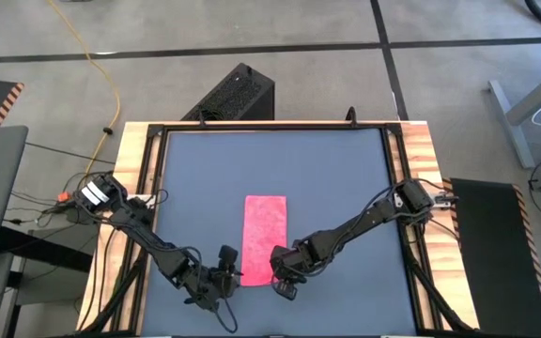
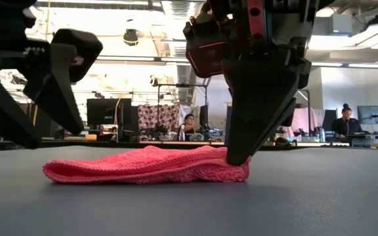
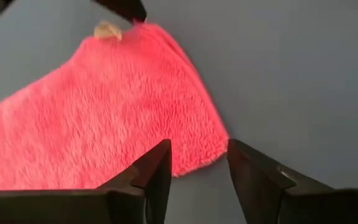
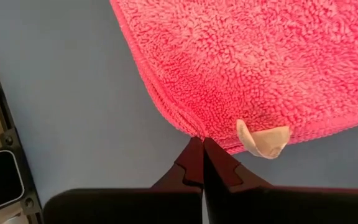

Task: Roll towel
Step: Roll the pink towel

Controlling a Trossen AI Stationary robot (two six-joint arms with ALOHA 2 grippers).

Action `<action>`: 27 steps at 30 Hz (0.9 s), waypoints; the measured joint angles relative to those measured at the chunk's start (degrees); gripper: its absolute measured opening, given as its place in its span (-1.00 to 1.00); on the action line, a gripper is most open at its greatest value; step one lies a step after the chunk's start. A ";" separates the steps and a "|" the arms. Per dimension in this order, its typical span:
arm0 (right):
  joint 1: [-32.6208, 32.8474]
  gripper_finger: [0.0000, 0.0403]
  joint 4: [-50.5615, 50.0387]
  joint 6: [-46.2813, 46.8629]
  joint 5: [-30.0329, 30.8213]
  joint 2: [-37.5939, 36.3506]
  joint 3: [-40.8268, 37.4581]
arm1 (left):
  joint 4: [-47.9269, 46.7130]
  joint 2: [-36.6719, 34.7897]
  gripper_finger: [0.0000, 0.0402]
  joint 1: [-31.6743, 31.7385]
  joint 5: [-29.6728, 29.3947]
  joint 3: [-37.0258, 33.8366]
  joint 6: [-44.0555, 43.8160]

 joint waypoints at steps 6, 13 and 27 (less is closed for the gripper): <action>0.15 -0.92 0.07 0.67 0.09 -0.04 0.00 | -0.26 0.49 -0.31 0.15 3.44 0.02 -0.54; 0.17 -0.91 0.79 1.23 0.17 -0.04 0.00 | -0.24 0.68 -0.35 0.28 3.89 0.00 -0.41; 0.17 -0.91 1.50 2.16 0.20 -0.04 0.00 | -0.36 0.72 -0.54 2.43 6.86 -2.41 -3.59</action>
